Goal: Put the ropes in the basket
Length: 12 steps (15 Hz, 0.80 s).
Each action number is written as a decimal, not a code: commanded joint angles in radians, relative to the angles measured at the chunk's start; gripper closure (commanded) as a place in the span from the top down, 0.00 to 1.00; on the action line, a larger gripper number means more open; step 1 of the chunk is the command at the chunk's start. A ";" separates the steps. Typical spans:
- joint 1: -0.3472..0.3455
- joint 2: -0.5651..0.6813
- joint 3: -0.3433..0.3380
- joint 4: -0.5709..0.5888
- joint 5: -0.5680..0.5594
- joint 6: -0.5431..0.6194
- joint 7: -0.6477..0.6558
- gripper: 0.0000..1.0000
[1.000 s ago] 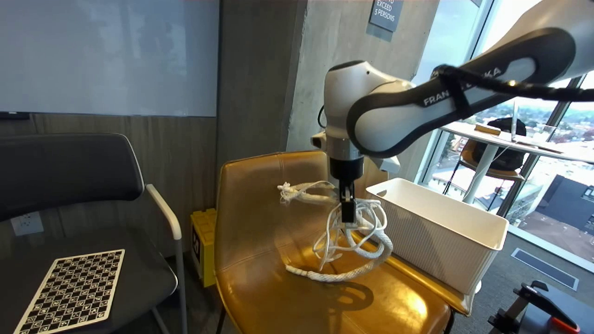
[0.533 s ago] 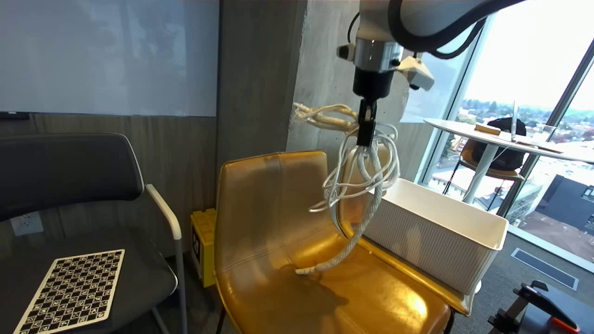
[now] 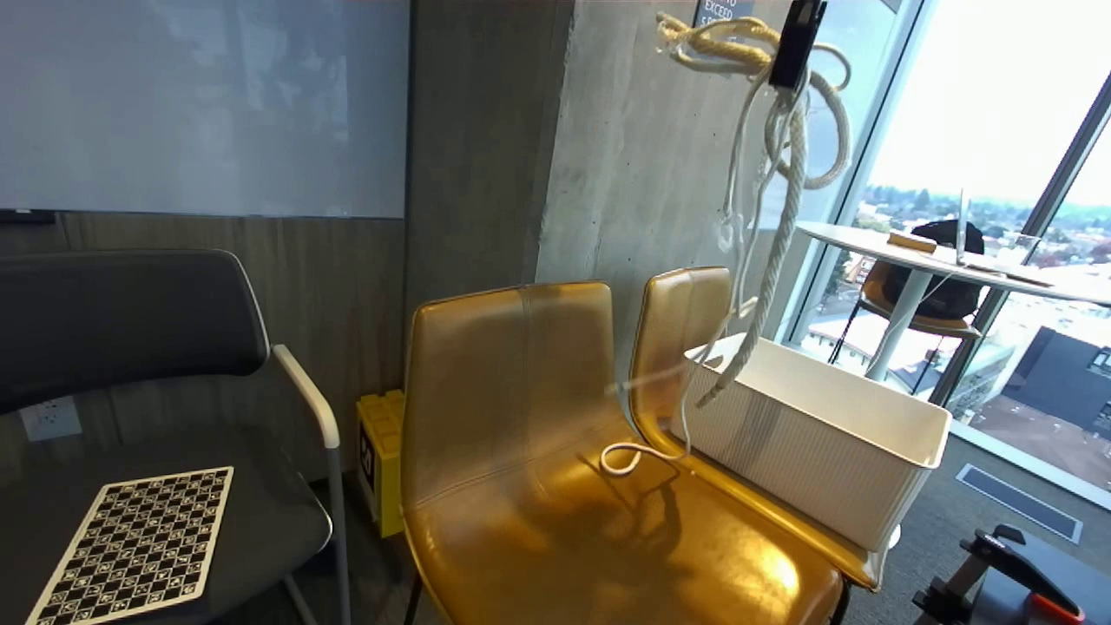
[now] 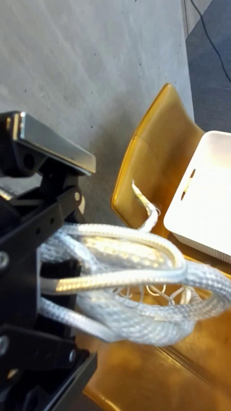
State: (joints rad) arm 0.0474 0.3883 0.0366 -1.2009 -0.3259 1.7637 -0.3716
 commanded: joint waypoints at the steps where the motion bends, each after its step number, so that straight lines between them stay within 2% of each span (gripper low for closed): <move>1: -0.058 0.008 -0.029 0.198 0.060 -0.140 -0.048 0.00; 9: -0.244 0.145 -0.084 0.606 0.142 -0.352 -0.180 0.00; 12: -0.280 0.201 -0.090 0.620 0.158 -0.349 -0.195 0.00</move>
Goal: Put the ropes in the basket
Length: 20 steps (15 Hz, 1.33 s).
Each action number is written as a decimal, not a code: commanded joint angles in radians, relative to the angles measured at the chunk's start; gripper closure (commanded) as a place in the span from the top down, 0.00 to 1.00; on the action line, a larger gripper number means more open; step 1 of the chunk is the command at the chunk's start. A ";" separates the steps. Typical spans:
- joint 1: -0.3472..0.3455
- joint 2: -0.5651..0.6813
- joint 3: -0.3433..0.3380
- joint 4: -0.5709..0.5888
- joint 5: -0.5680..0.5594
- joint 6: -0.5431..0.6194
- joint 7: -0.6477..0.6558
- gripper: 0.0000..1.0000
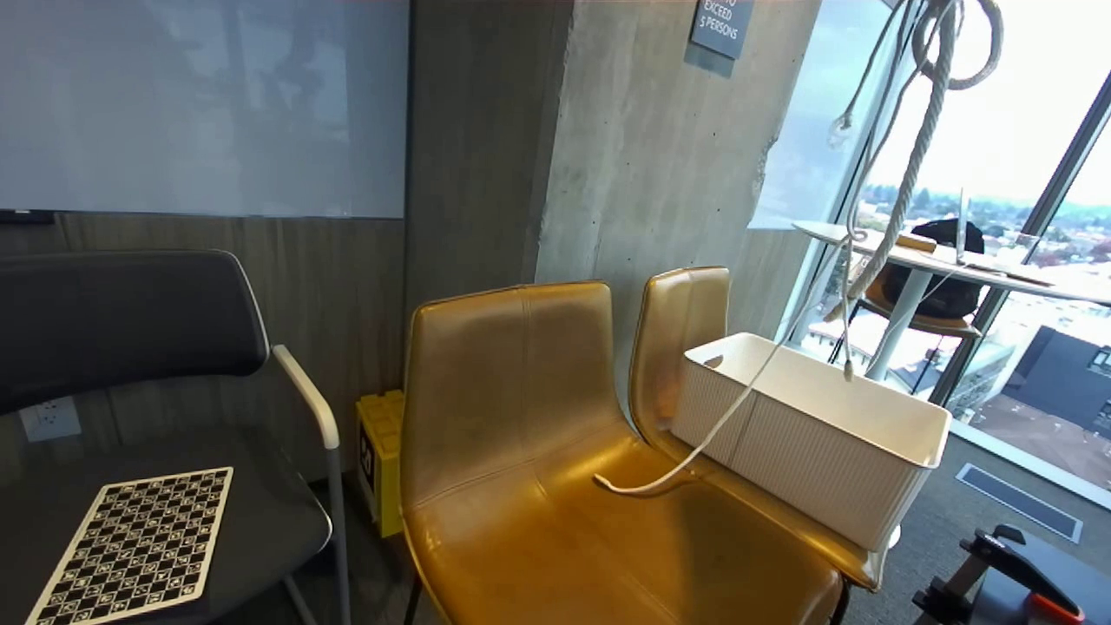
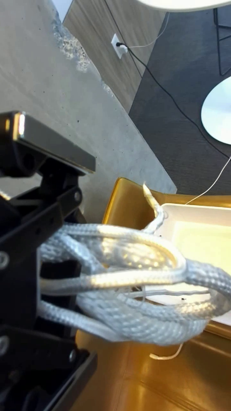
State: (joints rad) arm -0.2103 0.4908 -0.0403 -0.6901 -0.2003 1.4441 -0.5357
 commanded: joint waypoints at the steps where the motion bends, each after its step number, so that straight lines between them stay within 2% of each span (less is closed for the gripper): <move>1: -0.032 0.127 -0.012 0.117 0.036 -0.029 -0.036 0.00; 11: -0.111 0.301 0.006 0.107 0.028 -0.023 -0.070 0.00; 20: -0.102 0.343 -0.002 0.088 0.002 -0.011 -0.101 0.00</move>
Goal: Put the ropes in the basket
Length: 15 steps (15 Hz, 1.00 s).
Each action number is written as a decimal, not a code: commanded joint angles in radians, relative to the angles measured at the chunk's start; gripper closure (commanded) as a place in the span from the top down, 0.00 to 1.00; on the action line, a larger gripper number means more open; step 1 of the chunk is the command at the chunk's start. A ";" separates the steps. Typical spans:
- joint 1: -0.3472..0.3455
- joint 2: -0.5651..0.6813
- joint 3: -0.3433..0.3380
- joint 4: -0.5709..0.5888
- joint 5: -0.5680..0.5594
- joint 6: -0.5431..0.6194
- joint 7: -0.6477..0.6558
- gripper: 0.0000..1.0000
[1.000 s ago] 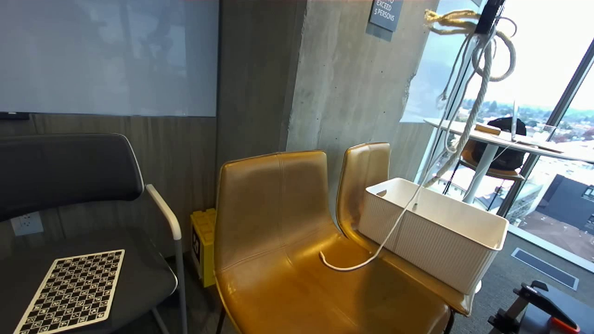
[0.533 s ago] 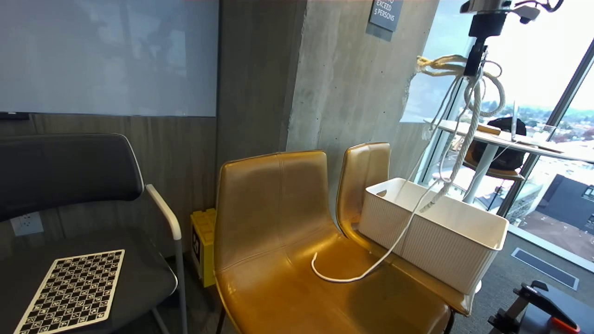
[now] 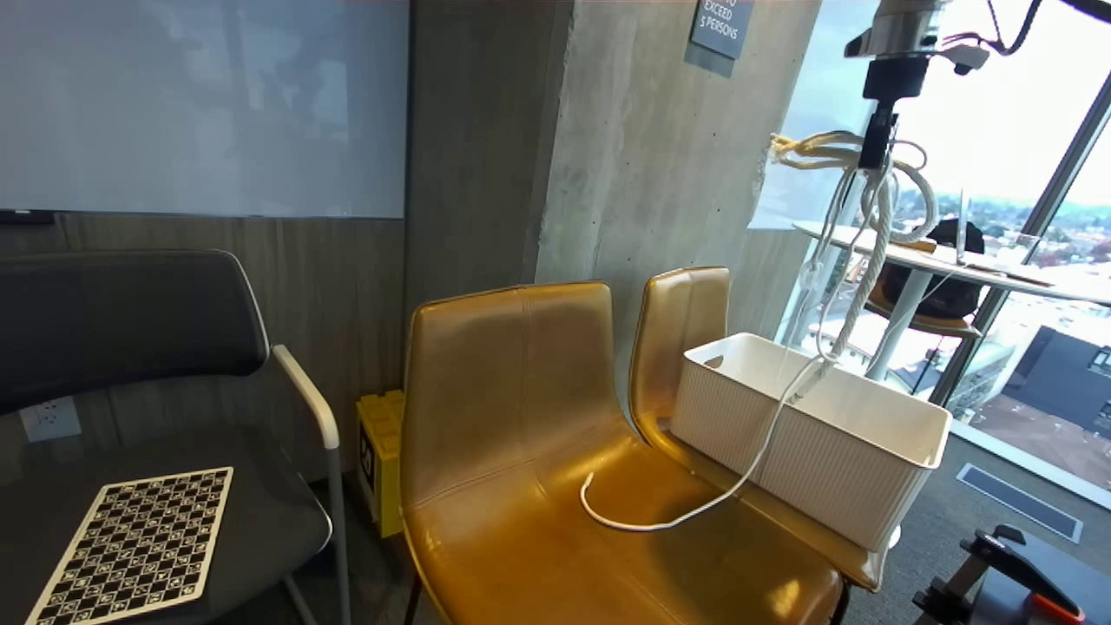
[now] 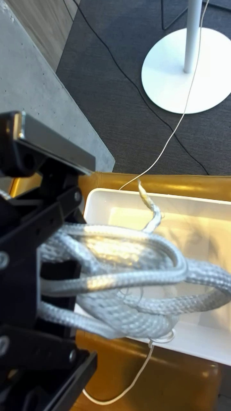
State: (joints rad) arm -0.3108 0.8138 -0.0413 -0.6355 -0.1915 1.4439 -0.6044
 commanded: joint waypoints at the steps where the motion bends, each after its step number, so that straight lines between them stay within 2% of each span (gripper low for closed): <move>1: -0.002 0.023 -0.002 0.029 -0.011 -0.010 -0.039 0.00; 8: -0.007 0.068 -0.008 -0.047 -0.032 0.017 -0.074 0.00; 15: 0.010 0.089 -0.006 -0.179 -0.040 0.075 -0.078 0.00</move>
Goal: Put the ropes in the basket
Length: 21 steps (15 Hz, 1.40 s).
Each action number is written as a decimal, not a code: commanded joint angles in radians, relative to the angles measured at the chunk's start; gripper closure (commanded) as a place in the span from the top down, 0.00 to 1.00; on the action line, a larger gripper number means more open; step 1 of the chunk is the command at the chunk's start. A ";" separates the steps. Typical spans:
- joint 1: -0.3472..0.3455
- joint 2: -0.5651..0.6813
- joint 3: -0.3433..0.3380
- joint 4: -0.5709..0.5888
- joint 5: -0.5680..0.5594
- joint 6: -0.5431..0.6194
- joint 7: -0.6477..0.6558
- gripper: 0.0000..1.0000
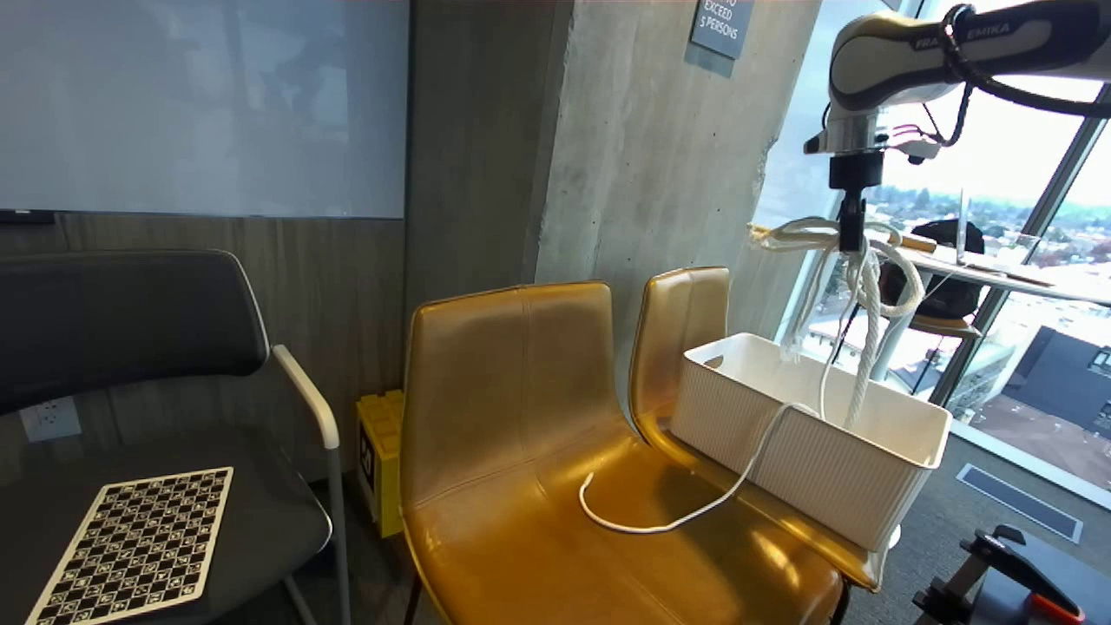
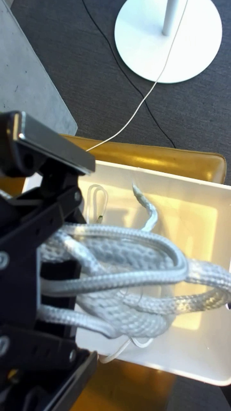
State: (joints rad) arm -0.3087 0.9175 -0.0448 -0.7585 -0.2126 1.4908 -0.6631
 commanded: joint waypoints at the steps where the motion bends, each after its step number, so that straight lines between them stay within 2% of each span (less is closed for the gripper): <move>1: 0.011 -0.018 -0.003 -0.079 -0.019 0.034 -0.017 0.25; 2: 0.012 -0.022 -0.002 -0.100 -0.019 0.044 -0.016 0.26; 3: 0.013 -0.026 -0.003 -0.119 -0.019 0.055 -0.016 0.31; 7: 0.023 -0.093 0.008 -0.240 -0.019 0.101 -0.043 0.61; 12: 0.050 -0.286 0.047 -0.480 -0.030 0.197 -0.212 0.97; 15: 0.083 -0.388 0.072 -0.618 -0.058 0.228 -0.301 1.00; 17: 0.140 -0.449 0.055 -0.712 -0.098 0.261 -0.334 1.00; 21: 0.256 -0.544 0.065 -0.923 -0.238 0.350 -0.300 1.00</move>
State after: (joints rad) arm -0.1210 0.4775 0.0179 -1.4863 -0.3578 1.7528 -0.9758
